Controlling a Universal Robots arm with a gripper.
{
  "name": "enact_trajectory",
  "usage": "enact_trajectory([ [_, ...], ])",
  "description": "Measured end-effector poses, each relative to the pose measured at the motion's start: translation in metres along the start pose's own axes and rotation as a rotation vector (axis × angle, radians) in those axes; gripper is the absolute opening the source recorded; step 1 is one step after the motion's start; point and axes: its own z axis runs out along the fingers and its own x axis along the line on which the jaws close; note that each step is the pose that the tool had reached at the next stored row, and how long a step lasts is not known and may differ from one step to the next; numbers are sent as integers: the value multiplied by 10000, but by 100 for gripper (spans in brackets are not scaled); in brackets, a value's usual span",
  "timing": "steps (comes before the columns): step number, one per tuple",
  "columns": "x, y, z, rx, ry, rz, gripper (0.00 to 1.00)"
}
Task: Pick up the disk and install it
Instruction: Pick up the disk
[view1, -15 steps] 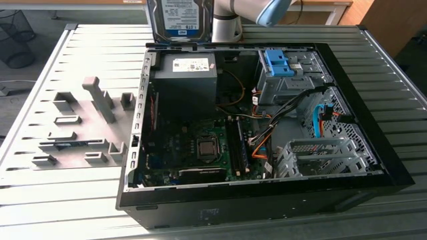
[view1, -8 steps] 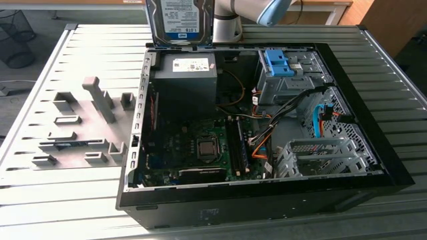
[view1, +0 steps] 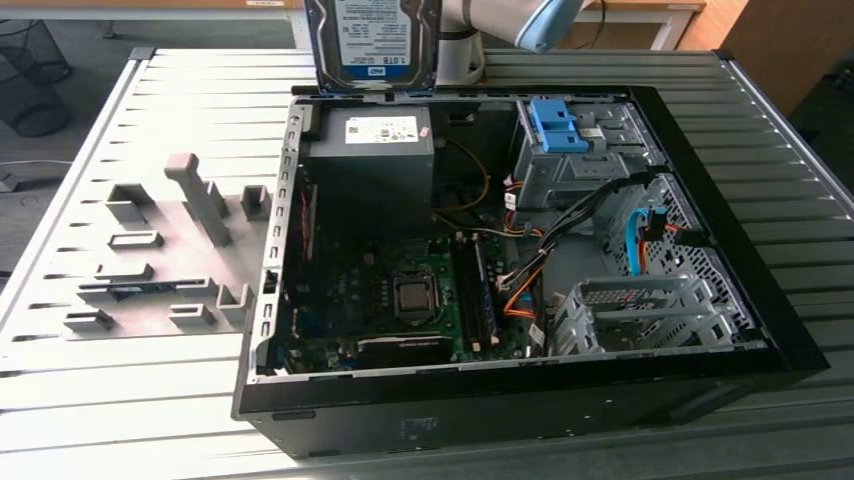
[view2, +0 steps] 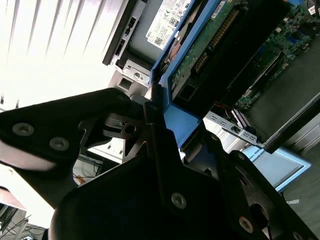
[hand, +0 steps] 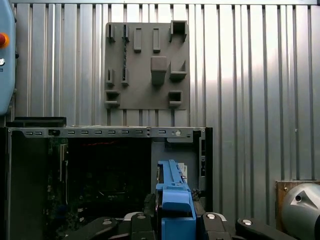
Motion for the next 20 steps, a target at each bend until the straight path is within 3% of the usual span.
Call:
enact_trajectory([
  [8,-3,-144,-4,-1,1,0,36],
  [20,8,-176,-3,0,5,0,36],
])
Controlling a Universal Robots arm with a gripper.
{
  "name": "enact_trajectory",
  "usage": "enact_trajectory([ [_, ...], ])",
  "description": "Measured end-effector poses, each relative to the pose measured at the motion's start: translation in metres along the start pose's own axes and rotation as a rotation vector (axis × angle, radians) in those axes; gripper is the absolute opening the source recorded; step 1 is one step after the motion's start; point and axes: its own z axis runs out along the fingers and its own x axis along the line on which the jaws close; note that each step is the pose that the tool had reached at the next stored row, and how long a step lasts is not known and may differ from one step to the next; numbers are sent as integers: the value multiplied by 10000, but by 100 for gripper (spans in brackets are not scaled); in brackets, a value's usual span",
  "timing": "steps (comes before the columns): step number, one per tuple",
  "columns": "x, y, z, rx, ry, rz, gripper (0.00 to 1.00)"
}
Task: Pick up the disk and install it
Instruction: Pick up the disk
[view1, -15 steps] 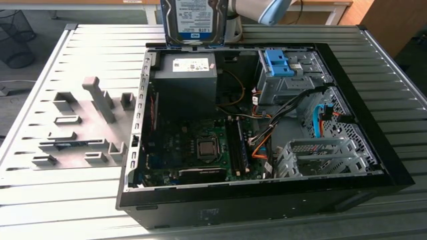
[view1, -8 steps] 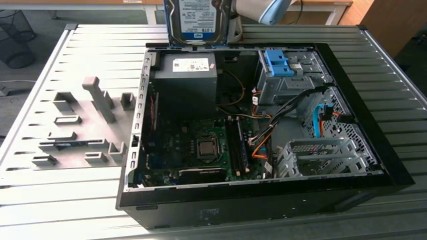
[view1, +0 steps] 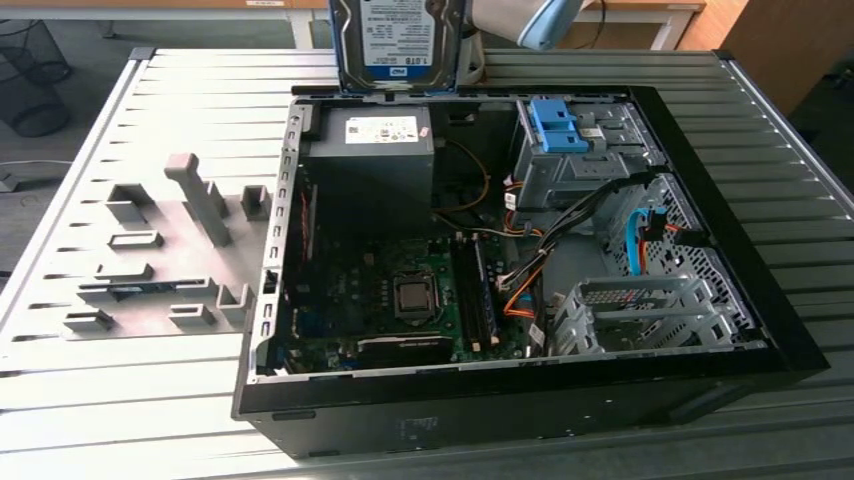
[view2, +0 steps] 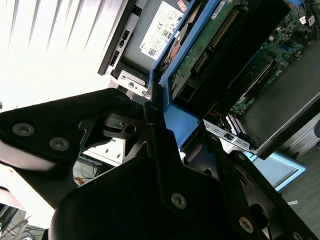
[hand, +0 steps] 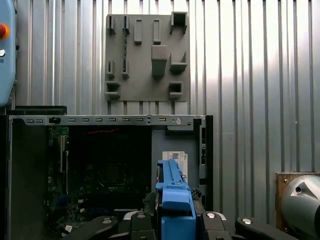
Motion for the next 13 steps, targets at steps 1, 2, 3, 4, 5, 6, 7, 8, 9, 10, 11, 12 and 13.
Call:
enact_trajectory([
  [1,8,0,0,-1,2,1,36],
  [2,15,0,0,0,2,1,36],
  [3,23,0,1,0,3,0,36],
  [4,30,-1,1,0,3,0,36],
  [5,36,-1,1,1,5,0,36],
  [6,38,0,2,2,5,1,36],
  [7,38,0,1,1,6,2,36],
  [8,38,0,1,1,7,2,36],
  [9,39,-1,1,0,7,2,36],
  [10,39,-1,1,0,7,1,36],
  [11,39,-1,1,0,7,1,36],
  [12,39,-1,1,1,7,0,36],
  [13,39,-1,1,1,6,1,36],
])
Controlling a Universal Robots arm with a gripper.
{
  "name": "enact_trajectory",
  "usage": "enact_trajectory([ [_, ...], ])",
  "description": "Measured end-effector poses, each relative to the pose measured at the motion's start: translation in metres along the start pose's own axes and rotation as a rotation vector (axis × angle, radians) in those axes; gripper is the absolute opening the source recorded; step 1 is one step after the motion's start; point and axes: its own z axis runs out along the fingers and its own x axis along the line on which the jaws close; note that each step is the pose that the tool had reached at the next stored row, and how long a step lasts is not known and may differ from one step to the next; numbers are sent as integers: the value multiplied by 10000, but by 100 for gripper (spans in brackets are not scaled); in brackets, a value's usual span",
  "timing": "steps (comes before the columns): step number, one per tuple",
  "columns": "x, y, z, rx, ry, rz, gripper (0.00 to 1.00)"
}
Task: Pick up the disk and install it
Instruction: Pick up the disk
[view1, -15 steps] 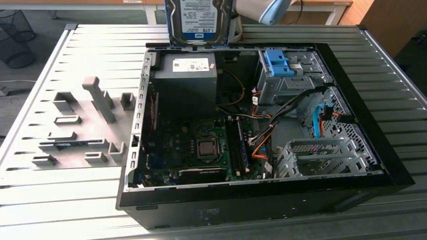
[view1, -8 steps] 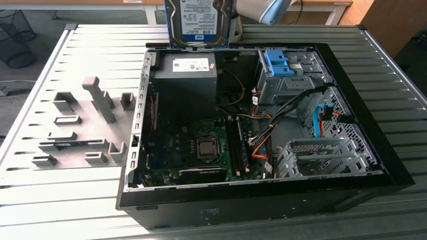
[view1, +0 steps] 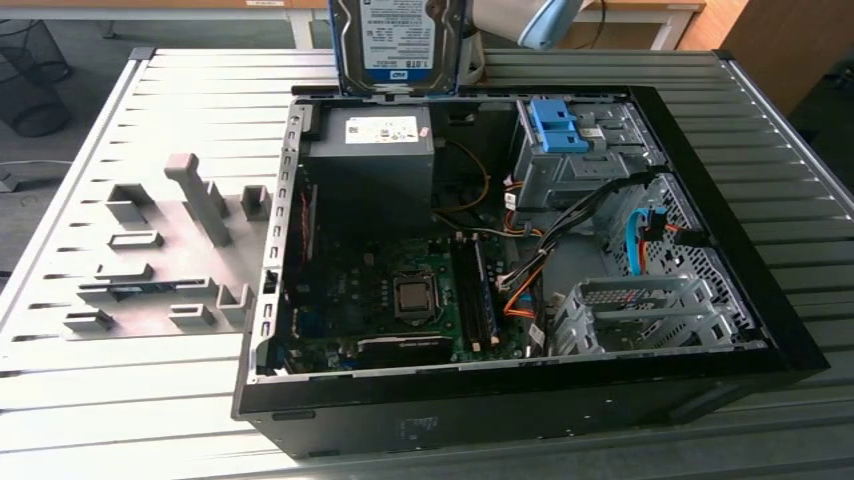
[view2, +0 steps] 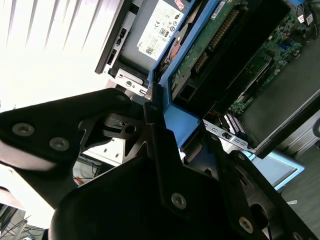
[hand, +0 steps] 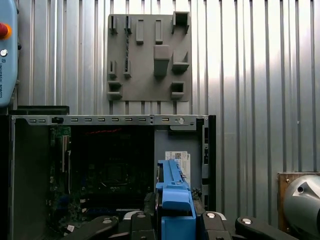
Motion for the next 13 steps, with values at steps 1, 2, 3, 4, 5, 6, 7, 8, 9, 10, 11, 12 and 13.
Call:
enact_trajectory([
  [1,0,0,0,0,1,0,36],
  [2,1,-4,0,-1,1,-1,36],
  [3,1,-14,0,0,1,-2,36],
  [4,0,-31,-1,0,0,-1,36],
  [5,-1,-57,-2,-1,1,0,36],
  [6,-1,-90,-3,-1,1,-1,36],
  [7,-1,-125,-4,-1,1,0,36],
  [8,2,-155,-4,0,-1,0,36],
  [9,15,-175,-6,-1,1,-1,36],
  [10,34,-186,-6,-2,1,-1,36],
  [11,61,-193,-5,-1,0,0,36],
  [12,91,-196,-5,-1,1,0,36],
  [13,122,-198,-3,-1,0,0,36],
])
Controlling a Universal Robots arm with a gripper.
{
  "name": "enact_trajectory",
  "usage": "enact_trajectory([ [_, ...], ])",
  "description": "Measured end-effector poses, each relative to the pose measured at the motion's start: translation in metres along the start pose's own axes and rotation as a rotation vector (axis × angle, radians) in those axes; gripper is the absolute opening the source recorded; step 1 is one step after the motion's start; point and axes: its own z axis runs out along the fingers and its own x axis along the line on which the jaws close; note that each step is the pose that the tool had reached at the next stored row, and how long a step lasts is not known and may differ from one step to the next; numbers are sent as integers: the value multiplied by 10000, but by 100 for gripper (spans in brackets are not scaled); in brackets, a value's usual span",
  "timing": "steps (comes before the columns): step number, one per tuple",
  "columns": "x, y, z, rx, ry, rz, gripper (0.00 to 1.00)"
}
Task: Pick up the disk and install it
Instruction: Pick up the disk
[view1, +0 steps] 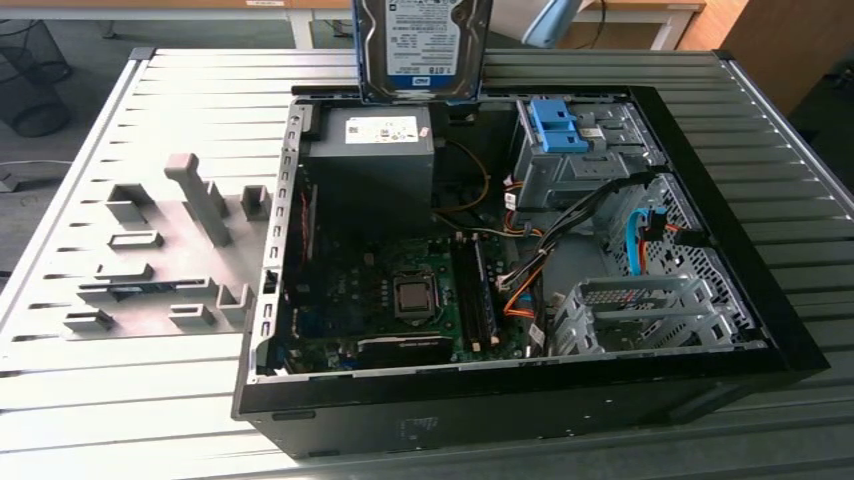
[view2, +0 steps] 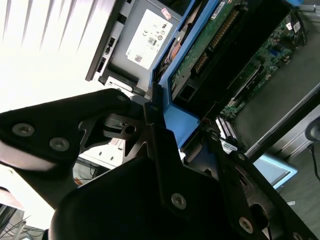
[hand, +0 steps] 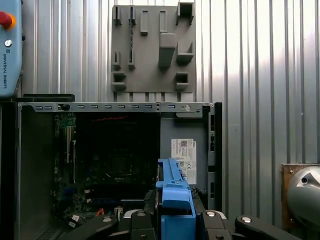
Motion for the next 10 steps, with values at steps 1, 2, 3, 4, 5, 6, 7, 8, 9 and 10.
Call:
enact_trajectory([
  [1,32,-1,2,1,-1,0,36],
  [2,64,-3,2,-1,1,-1,36],
  [3,95,-4,3,-1,2,0,36],
  [4,129,-4,5,0,0,0,36],
  [5,153,-5,6,1,-1,2,36],
  [6,172,-6,5,-1,1,7,36],
  [7,191,-8,4,0,1,9,36],
  [8,209,-11,5,0,0,11,36],
  [9,226,-16,4,1,-1,12,36],
  [10,238,-29,4,0,-1,12,36],
])
